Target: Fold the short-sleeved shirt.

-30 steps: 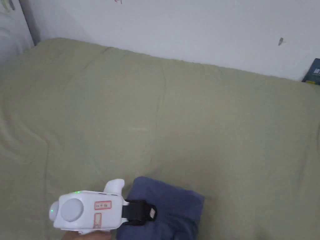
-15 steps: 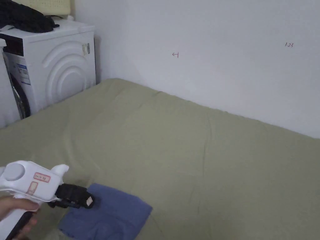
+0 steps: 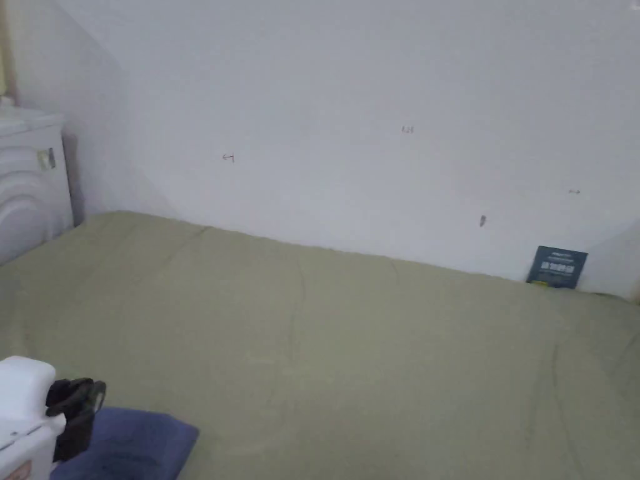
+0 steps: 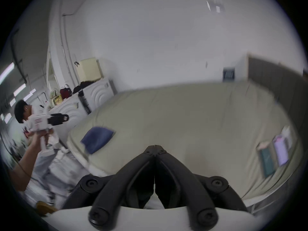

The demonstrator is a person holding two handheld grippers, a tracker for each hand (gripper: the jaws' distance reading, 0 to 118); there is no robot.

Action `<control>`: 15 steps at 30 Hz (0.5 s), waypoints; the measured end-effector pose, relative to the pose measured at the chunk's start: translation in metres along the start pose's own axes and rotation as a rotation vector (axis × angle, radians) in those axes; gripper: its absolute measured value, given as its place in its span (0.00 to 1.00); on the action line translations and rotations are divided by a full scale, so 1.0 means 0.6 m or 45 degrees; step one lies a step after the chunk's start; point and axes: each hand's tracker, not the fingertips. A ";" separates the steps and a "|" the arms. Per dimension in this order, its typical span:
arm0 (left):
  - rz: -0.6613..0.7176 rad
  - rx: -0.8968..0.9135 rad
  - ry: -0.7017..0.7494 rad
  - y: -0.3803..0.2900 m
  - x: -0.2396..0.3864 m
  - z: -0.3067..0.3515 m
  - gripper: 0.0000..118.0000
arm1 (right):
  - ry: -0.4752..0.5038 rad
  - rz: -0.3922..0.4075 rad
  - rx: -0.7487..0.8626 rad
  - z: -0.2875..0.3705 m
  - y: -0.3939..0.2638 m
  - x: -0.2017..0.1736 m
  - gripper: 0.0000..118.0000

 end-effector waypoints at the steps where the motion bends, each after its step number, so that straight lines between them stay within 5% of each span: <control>1: -0.021 0.104 -0.007 0.014 0.046 0.017 0.12 | -0.017 0.030 0.080 0.019 0.025 0.002 0.00; 9: -0.058 0.392 -0.038 0.148 0.258 0.079 0.12 | -0.158 0.264 0.504 0.139 0.201 -0.003 0.00; 13: 0.073 0.495 -0.080 0.135 0.299 0.128 0.12 | -0.278 0.143 0.541 0.168 0.170 -0.014 0.00; 15: 0.044 0.469 -0.079 0.132 0.308 0.133 0.11 | -0.182 0.119 0.486 0.166 0.155 -0.001 0.00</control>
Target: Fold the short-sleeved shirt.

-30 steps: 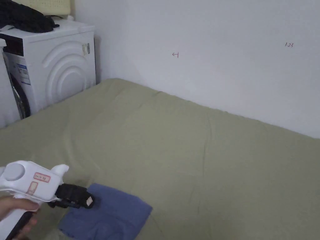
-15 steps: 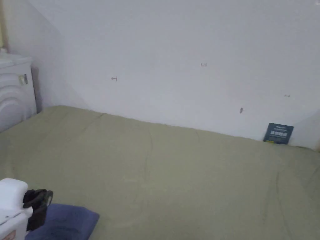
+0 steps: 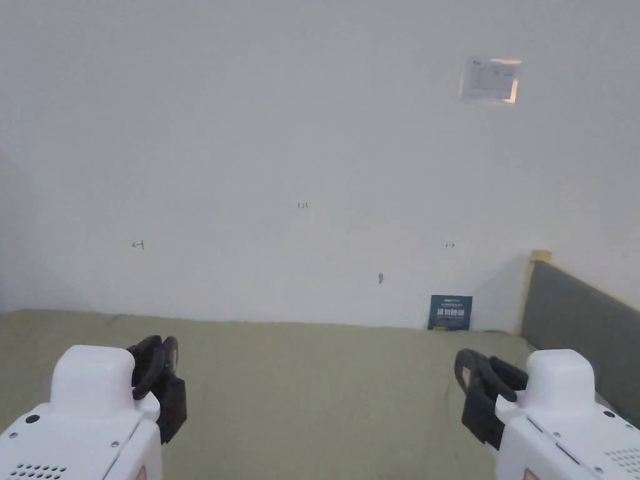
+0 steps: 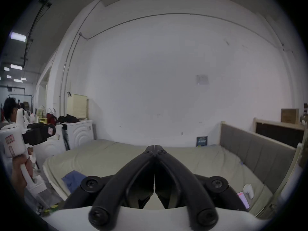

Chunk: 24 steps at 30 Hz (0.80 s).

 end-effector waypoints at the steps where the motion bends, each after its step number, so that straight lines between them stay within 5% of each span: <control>1: -0.051 -0.001 0.007 -0.001 0.000 0.001 0.12 | -0.009 0.028 -0.014 0.002 -0.005 0.003 0.00; 3: -0.030 -0.034 0.003 0.005 -0.006 -0.005 0.12 | -0.129 0.092 -0.015 0.000 -0.012 0.005 0.00; 6: 0.007 -0.037 0.000 0.008 -0.013 -0.015 0.13 | -0.067 -0.008 -0.032 -0.005 -0.011 0.020 0.02; 9: -0.014 -0.065 -0.004 0.007 -0.010 -0.020 0.39 | -0.110 0.019 -0.034 -0.012 -0.016 0.016 0.14; 10: -0.011 -0.071 -0.008 0.008 -0.009 -0.019 0.39 | -0.110 0.023 -0.019 -0.011 -0.018 0.016 0.14; 11: -0.004 -0.083 -0.019 0.007 -0.008 -0.020 0.72 | -0.103 0.016 -0.013 -0.012 -0.017 0.015 0.38; 12: 0.004 -0.075 -0.035 0.004 -0.006 -0.020 0.91 | -0.090 -0.007 -0.008 -0.014 -0.017 0.015 0.62; 14: 0.035 -0.047 0.039 0.008 -0.008 -0.010 1.00 | -0.071 -0.023 -0.002 -0.016 -0.017 0.013 1.00; 24: -0.011 -0.058 -0.023 0.022 -0.004 -0.014 1.00 | -0.094 0.058 -0.048 -0.027 -0.011 -0.008 1.00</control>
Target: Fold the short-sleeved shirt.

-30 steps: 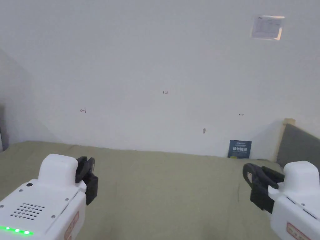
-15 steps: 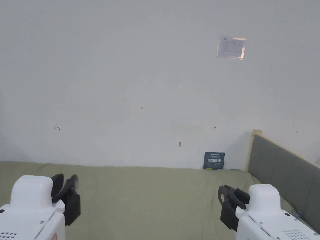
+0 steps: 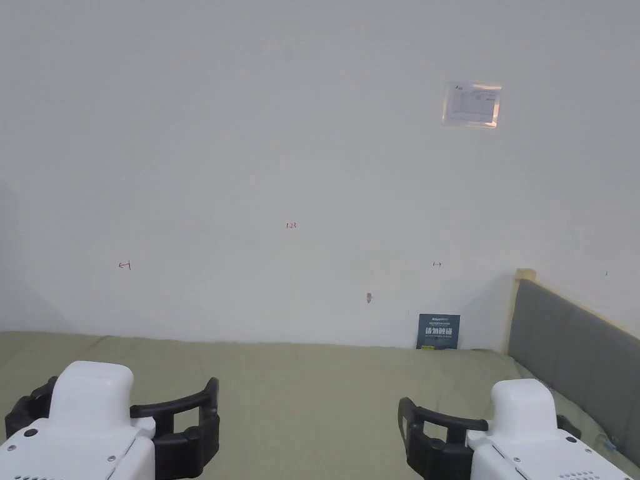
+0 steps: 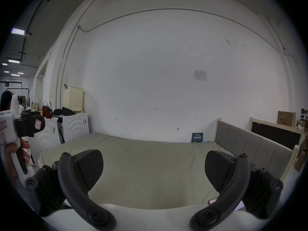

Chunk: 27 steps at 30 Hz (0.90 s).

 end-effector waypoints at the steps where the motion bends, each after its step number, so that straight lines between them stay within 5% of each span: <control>1: 0.008 -0.011 -0.001 0.002 -0.001 0.000 1.00 | 0.012 -0.029 -0.021 -0.003 0.001 0.000 1.00; 7: 0.003 0.014 0.010 -0.004 -0.004 -0.003 1.00 | -0.160 -0.095 -0.094 -0.014 0.015 -0.013 1.00; 12: 0.011 0.013 0.015 -0.004 -0.008 -0.004 1.00 | -0.085 -0.219 -0.121 -0.009 0.030 -0.013 1.00; 27: 0.023 -0.010 0.001 -0.012 -0.002 -0.012 1.00 | 0.013 -0.364 -0.102 0.002 0.036 -0.006 1.00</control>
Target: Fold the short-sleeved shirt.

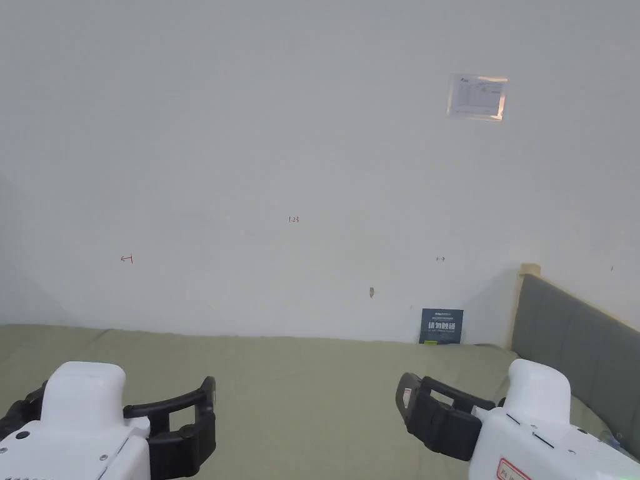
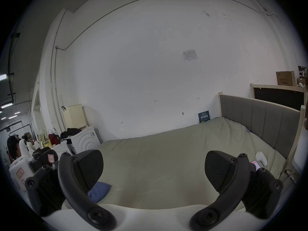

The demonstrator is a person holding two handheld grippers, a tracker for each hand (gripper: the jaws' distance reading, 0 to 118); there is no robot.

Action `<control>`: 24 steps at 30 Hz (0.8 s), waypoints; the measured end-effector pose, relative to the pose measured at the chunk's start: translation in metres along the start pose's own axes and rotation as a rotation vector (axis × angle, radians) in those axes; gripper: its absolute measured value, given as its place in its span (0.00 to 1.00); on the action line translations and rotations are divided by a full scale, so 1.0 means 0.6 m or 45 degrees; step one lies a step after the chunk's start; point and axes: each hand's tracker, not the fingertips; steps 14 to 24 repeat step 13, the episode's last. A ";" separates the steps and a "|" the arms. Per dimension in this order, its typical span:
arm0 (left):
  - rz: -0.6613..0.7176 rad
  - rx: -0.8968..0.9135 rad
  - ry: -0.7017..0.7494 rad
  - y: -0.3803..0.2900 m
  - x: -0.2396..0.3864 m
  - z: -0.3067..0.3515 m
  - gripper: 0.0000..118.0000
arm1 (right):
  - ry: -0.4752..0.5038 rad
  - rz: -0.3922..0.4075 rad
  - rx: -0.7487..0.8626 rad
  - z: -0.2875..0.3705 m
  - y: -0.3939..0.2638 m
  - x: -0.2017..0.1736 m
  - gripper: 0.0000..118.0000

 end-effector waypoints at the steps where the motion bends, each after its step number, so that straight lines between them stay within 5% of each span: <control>1: -0.002 0.000 0.002 0.000 0.001 -0.002 1.00 | -0.006 0.032 0.024 0.000 0.000 0.002 1.00; 3: -0.002 0.002 0.006 0.000 0.002 -0.003 1.00 | -0.147 0.042 0.009 -0.007 -0.002 0.001 1.00; 5: 0.005 0.001 0.002 0.000 0.002 -0.003 1.00 | -0.128 0.125 0.017 -0.011 -0.006 -0.002 1.00; 8: 0.004 0.002 0.003 -0.002 0.004 -0.003 1.00 | -0.042 0.040 -0.029 -0.010 -0.002 0.008 1.00; 11: 0.007 -0.005 0.001 -0.003 0.004 -0.005 1.00 | -0.015 0.060 -0.005 -0.009 -0.005 0.011 1.00; 24: 0.002 -0.004 0.002 -0.004 0.004 -0.005 1.00 | -0.063 0.110 0.028 -0.007 -0.006 0.006 1.00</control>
